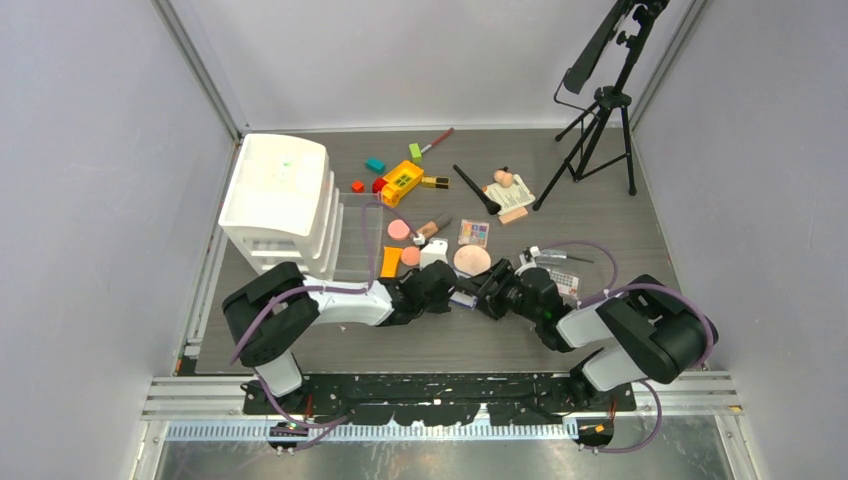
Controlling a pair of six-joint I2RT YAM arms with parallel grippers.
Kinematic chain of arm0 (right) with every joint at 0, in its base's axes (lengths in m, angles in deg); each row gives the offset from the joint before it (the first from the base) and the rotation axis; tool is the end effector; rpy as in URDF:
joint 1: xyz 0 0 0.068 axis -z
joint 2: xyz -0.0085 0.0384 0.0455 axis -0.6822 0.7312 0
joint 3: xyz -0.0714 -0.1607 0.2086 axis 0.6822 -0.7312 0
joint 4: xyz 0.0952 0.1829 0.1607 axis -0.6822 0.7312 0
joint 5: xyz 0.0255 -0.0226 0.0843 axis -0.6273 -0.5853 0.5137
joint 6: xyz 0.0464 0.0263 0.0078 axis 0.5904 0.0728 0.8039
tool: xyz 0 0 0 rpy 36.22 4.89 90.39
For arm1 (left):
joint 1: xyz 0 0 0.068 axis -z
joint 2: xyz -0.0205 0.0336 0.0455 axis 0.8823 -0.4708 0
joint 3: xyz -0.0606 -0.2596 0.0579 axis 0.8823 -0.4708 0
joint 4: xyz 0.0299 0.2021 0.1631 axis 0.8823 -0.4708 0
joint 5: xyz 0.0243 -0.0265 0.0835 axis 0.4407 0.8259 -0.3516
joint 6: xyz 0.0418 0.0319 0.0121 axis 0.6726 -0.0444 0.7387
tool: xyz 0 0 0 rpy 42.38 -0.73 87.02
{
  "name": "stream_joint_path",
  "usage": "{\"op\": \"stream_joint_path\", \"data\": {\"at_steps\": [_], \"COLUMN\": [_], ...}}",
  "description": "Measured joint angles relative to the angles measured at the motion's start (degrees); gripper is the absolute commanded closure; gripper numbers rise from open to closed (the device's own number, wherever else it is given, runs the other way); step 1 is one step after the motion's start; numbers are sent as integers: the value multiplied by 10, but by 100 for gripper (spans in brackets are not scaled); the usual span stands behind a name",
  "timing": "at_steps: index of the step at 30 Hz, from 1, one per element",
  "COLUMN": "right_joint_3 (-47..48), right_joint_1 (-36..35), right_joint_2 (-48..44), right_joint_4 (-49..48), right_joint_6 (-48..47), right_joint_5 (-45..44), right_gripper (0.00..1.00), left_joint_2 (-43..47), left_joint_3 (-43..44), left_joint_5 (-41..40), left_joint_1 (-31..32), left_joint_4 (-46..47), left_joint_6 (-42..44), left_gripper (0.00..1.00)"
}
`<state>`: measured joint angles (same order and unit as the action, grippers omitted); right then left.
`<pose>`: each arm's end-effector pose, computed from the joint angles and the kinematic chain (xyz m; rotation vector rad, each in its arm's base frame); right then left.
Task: Organize the makeup
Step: Pick up the makeup from the center of the board.
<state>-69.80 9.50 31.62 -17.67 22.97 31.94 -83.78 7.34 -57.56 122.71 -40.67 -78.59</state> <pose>0.1708 0.1216 0.1083 0.6607 2.1905 1.3192 0.1694 -0.2784 0.1475 0.1476 2.3929 -0.4965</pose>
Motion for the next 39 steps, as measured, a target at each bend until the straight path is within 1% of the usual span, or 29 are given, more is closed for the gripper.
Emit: {"op": "stream_joint_path", "data": {"at_steps": [2,4,9,13,15,18,20,21,22,24,28,30,32,35,37,39], "right_joint_3": [-3,-3,0,12,18,23,25,25,26,27,32,42,50,63,83,124], "right_joint_1": [0,0,0,0,0,0,0,0,0,0,0,0,0,0,0,0], "right_joint_2": [-7,-19,-36,-36,-35,-29,-28,-28,-28,-31,-65,-88,-117,-168,-211,-256], "right_joint_4": [0,4,28,61,71,82,94,96,99,109,138,163,184,234,290,364], "right_joint_6": [6,8,-1,-14,-21,-30,-39,-41,-43,-45,-52,-63,-75,-97,-120,-153], "right_joint_5": [-3,-7,-16,-20,-20,-19,-19,-19,-20,-21,-20,-19,-19,-21,-26,-34], "right_gripper": [37,42,66,74,81,89,91,92,94,96,98,100,100,100,100,100], "left_joint_2": [-3,-7,-10,-2,10,40,61,73,90,135,226,242,245,263,290,325], "left_joint_3": [3,5,7,3,-5,-13,-9,-6,-2,7,30,57,87,111,122,145], "left_joint_5": [2,3,4,4,4,4,5,4,2,-5,-27,-36,-48,-67,-80,-100], "left_joint_1": [0,0,0,0,1,3,3,4,4,6,6,6,6,6,6,5], "left_joint_4": [3,6,9,5,-8,-63,-108,-126,-149,-183,-208,-231,-256,-292,-321,-358], "left_joint_6": [0,0,0,-3,-4,-3,0,3,5,14,26,35,45,65,82,106], "left_gripper": [82,83,84,81,81,81,78,74,71,68,70,70,67,63,61,60]}}
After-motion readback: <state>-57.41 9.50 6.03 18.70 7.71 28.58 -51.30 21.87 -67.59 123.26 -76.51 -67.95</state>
